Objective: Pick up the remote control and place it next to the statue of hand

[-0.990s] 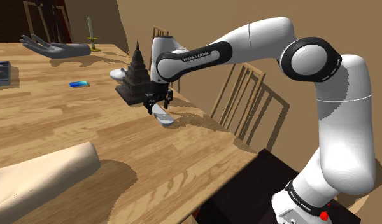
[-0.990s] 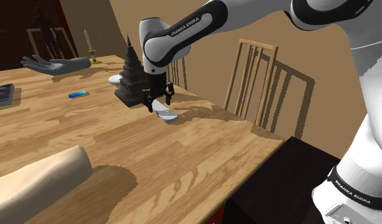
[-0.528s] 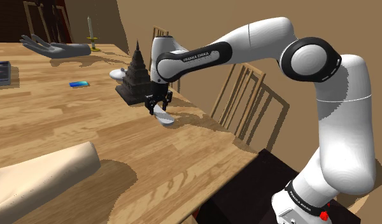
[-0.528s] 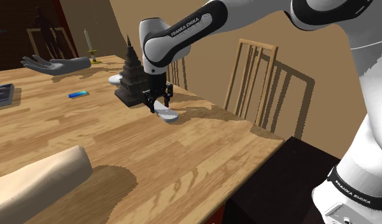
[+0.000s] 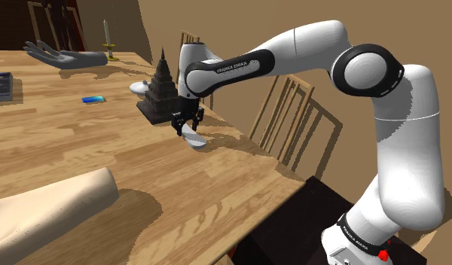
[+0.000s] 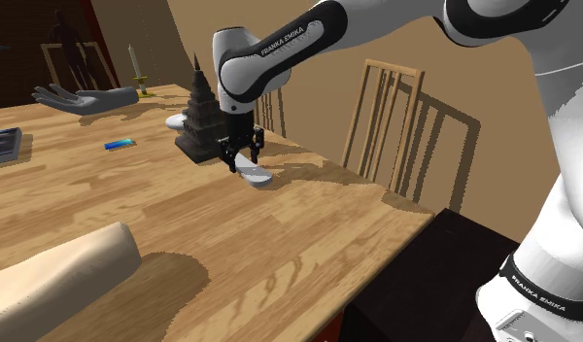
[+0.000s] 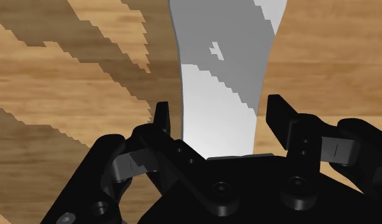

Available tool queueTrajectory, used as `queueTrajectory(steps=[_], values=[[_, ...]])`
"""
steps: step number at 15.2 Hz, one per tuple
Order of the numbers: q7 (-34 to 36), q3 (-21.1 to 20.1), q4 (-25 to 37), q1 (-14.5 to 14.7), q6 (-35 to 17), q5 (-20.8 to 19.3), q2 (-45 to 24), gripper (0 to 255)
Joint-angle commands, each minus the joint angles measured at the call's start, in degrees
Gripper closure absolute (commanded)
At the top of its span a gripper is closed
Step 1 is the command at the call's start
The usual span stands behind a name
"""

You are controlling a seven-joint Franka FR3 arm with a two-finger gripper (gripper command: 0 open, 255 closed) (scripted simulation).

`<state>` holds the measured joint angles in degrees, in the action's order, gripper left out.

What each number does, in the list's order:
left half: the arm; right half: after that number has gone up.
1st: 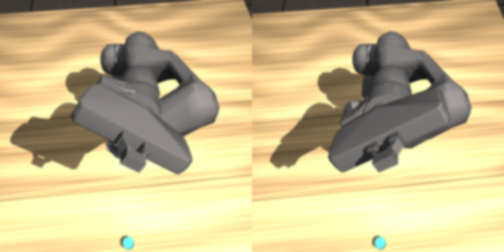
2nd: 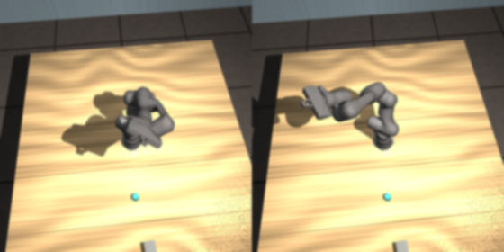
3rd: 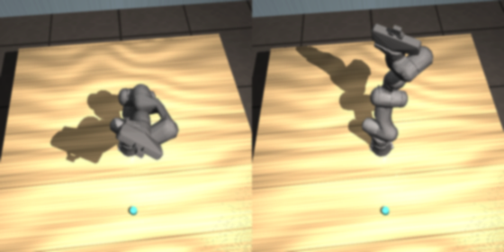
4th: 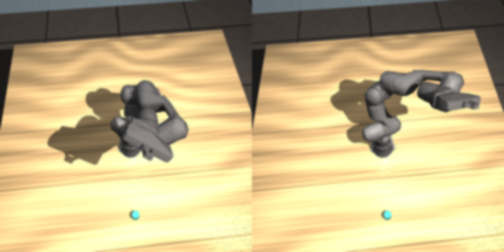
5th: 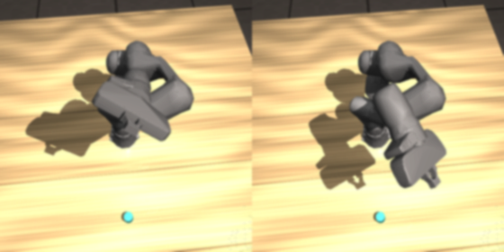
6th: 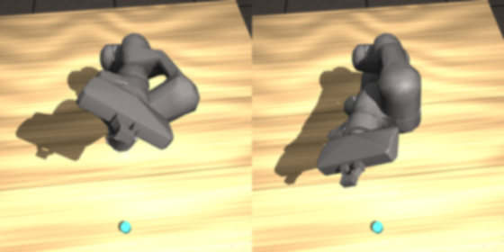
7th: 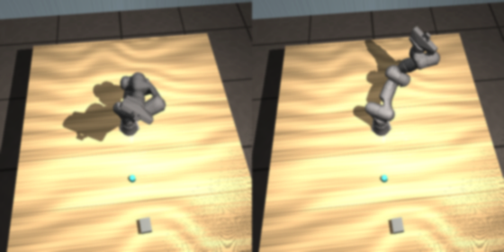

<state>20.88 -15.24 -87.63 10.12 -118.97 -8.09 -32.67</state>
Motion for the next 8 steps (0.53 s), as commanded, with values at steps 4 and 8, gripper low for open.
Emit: queueTrajectory(steps=[4,8], values=[[-0.2,-0.22,1.28,-0.07,2.43,0.36,1.19,255],[-0.38,-0.41,2.81,-0.11,4.97,0.68,2.22,255]])
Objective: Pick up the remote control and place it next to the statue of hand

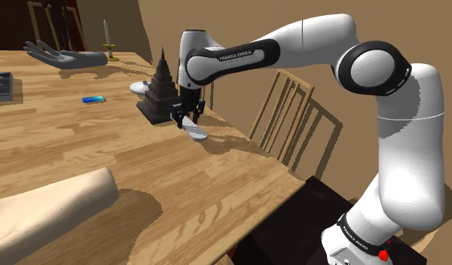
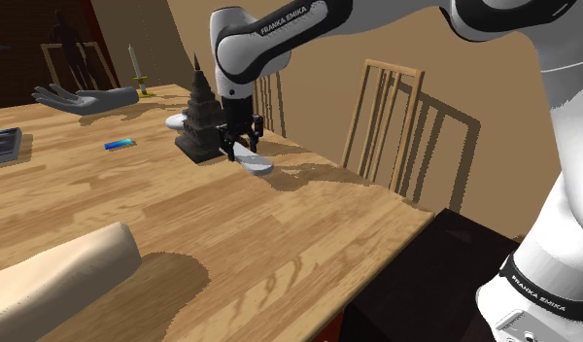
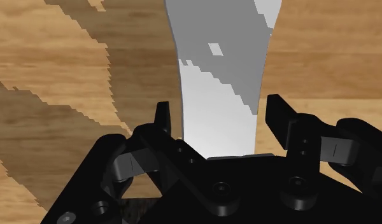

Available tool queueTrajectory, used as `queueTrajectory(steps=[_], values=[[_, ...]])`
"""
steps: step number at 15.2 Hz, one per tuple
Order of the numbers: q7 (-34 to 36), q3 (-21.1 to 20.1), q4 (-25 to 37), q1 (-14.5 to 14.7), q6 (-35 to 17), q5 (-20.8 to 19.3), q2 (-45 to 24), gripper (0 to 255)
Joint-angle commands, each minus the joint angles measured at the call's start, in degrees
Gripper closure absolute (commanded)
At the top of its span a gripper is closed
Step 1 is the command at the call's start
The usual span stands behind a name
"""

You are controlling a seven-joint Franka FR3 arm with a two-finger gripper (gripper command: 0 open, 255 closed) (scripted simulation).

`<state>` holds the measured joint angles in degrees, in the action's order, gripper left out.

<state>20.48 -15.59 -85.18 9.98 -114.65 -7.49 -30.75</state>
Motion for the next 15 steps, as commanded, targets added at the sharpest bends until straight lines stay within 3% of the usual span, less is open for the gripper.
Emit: queueTrajectory(steps=[1,15], values=[[-0.02,-0.1,0.78,0.03,1.3,0.15,0.53,255],[-0.46,-0.52,8.65,0.31,11.02,0.84,2.49,255]])
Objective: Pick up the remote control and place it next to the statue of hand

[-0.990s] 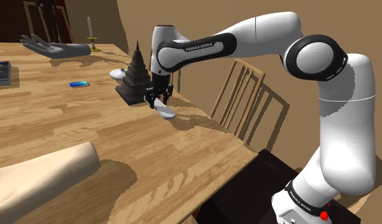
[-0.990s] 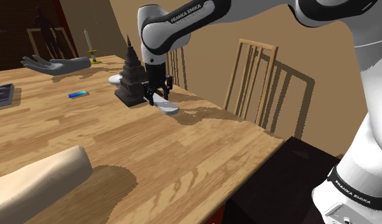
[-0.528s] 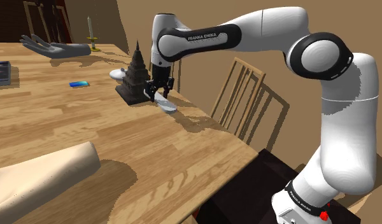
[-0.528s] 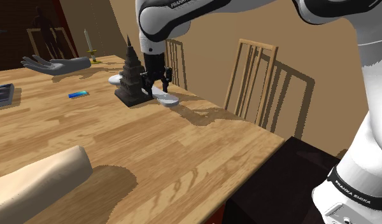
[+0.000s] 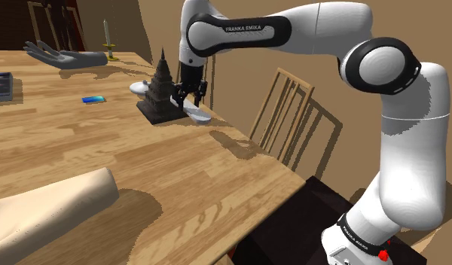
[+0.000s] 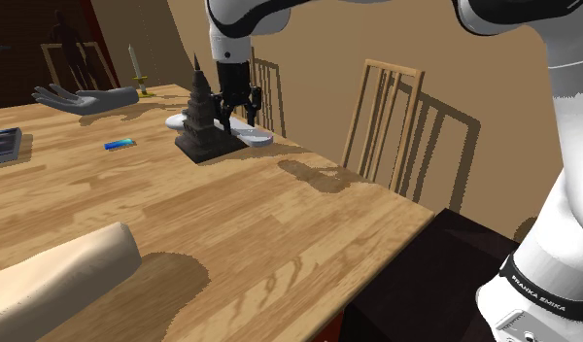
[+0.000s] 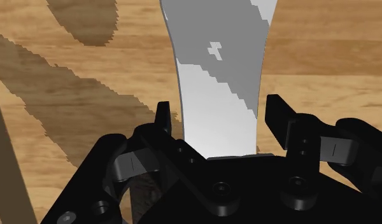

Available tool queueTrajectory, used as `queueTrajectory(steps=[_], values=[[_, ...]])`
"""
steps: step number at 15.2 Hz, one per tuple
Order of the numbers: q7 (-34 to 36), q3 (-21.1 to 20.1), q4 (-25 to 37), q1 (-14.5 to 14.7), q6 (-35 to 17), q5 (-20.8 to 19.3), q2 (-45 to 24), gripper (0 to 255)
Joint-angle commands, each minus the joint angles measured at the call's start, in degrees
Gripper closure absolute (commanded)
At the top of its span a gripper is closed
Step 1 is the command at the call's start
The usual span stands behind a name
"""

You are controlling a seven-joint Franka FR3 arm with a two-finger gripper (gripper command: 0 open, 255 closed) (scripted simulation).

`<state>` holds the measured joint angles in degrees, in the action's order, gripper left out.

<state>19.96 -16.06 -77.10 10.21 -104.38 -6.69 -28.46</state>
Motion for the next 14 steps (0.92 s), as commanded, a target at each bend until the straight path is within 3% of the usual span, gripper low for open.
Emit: queueTrajectory(steps=[1,14], values=[[0.03,-0.07,1.29,0.13,1.5,0.07,0.24,255],[-0.14,-0.17,13.38,1.26,12.29,-0.12,-1.02,255]])
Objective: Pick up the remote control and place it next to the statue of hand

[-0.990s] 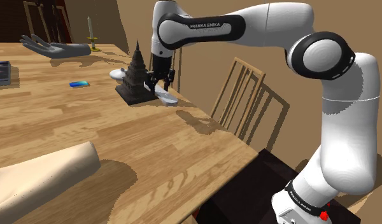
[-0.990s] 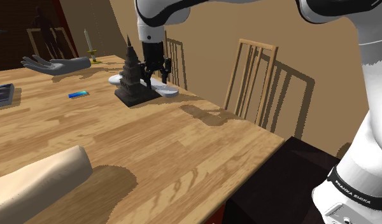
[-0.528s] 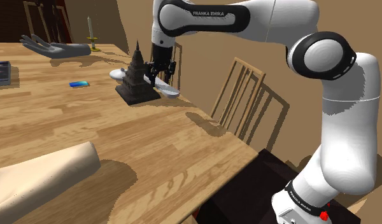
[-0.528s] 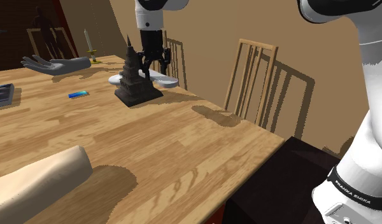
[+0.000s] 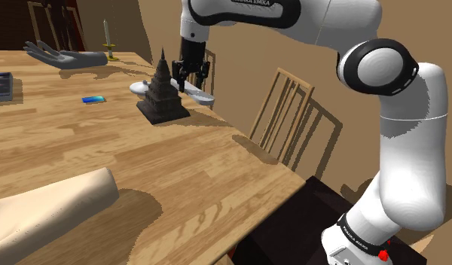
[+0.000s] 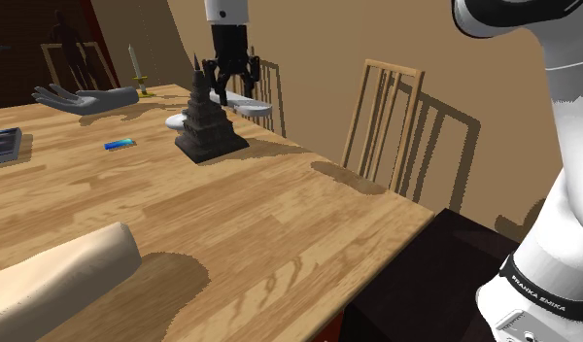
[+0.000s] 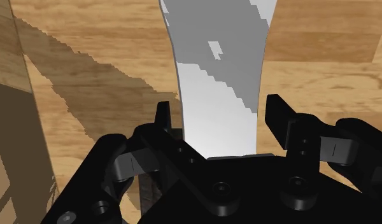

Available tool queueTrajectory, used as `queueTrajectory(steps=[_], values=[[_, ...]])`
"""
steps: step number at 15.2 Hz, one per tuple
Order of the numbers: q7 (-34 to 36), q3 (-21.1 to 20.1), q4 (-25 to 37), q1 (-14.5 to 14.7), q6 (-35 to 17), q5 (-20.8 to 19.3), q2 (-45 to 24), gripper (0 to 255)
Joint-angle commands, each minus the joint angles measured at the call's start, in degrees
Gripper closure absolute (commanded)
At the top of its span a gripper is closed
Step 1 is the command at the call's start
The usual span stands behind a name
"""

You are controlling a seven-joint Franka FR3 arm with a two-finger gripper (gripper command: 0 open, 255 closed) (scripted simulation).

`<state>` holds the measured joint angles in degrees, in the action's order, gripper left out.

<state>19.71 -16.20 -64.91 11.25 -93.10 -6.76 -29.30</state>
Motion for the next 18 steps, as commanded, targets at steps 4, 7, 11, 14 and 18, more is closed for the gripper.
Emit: queueTrajectory(steps=[4,7,11,14,18], values=[[1.77,-0.74,-3.78,0.65,-0.02,0.64,3.81,255],[4.25,-1.83,-12.05,1.31,-2.86,1.77,9.34,255],[7.64,-3.38,-20.6,2.65,-5.55,3.2,15.4,255],[10.29,-4.63,-25.71,3.91,-7.0,4.26,19.25,255],[14.02,-6.45,-31.16,5.85,-8.4,5.63,23.59,255]])
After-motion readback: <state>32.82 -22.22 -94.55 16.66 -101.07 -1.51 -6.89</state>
